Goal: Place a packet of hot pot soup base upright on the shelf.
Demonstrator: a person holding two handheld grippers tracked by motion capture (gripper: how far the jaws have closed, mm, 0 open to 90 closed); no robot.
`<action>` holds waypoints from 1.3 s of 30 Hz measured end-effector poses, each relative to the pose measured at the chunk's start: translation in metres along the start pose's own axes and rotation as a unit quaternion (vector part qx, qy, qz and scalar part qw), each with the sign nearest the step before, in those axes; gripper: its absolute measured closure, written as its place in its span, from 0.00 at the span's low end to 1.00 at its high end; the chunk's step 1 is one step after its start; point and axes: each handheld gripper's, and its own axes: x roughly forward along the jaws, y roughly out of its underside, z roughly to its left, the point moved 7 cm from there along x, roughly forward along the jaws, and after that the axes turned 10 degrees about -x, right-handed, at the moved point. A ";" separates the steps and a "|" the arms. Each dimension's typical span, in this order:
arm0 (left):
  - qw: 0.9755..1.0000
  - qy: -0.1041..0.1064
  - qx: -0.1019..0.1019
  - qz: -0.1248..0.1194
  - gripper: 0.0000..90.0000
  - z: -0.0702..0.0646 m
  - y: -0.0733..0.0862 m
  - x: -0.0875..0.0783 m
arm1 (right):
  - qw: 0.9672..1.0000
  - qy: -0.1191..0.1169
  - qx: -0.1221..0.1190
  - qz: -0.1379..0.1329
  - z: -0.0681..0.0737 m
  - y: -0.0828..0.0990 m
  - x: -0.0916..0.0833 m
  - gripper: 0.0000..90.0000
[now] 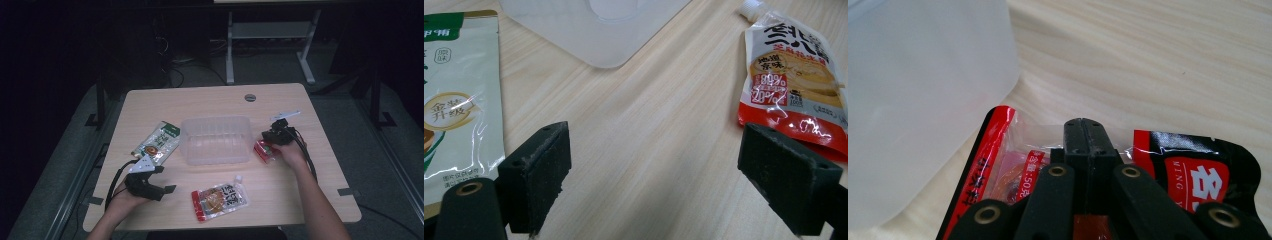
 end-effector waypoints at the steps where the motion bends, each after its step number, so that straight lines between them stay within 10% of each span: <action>1: 1.000 0.000 0.000 0.001 0.15 0.000 0.000 0.000 | 1.000 -0.001 -0.004 0.003 0.001 0.001 -0.002 1.00; 28: 1.000 0.013 0.015 0.008 0.15 -0.008 -0.002 0.003 | 0.997 -0.047 -0.045 0.029 0.047 0.046 -0.054 0.99; 39: 1.000 0.018 0.023 0.009 0.15 -0.011 -0.004 0.006 | 1.000 0.029 0.000 0.007 -0.003 0.072 -0.101 1.00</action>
